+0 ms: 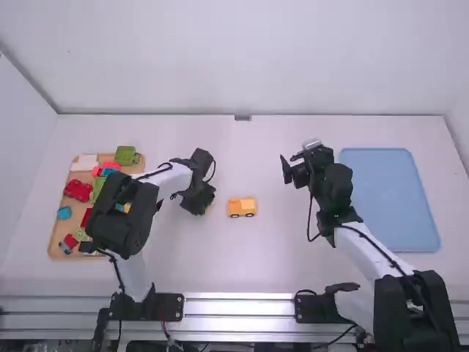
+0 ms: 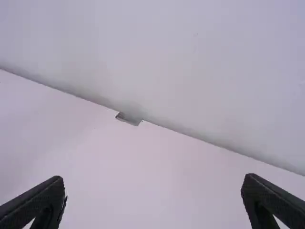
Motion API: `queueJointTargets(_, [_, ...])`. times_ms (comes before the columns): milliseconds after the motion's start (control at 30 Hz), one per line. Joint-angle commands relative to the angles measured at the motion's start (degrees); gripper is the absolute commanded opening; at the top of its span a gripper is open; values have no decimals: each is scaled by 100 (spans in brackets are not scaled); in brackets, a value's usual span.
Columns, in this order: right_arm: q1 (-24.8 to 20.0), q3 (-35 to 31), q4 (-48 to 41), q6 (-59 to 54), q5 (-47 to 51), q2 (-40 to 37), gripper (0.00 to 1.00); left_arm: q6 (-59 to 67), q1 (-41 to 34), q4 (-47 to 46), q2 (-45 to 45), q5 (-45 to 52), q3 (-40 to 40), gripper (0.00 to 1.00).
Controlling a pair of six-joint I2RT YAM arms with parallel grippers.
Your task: Assemble lego blocks to make yellow taxi
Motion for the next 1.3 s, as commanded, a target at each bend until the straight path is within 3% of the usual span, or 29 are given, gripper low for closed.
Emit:
queueJointTargets(0, [7, -46, -11, 24, -9, -98, 98, -1906, -7, -63, 92, 481, -17, 8])
queueJointTargets(200, [4, -46, -11, 24, -9, -98, 98, -3099, -7, -44, 92, 693, -28, 13])
queueJointTargets(500, [4, -46, -11, 26, -9, -98, 98, -3517, -7, -48, 92, 765, -28, 13])
queueJointTargets(567, [4, -46, -11, 24, -11, -98, 98, -3512, -4, -39, 92, 754, -31, 25])
queueJointTargets(633, [4, -46, -11, 24, -11, -98, 98, -3512, -7, -28, 92, 664, -31, 31])
queueJointTargets(667, [4, -46, -11, 24, -9, -98, 98, -3515, -4, -15, 92, 533, -31, 54])
queueJointTargets(700, [4, -46, -11, 24, -11, -98, 98, -3515, -4, -13, 92, 461, -28, 67])
queueJointTargets(733, [4, -46, -11, 24, -11, -98, 98, -3515, -7, -15, 92, 435, -28, 95])
queueJointTargets(767, [4, -46, -11, 24, -11, -98, 98, -3515, -7, -11, 92, 435, -28, 98])
queueJointTargets(1133, [4, -46, -9, 24, -9, -98, 98, -3099, 42, -13, 24, 411, 111, 99])
queueJointTargets(1267, [4, -46, -11, 24, -11, -98, 98, -2796, 157, -732, -138, 103, 535, 99])
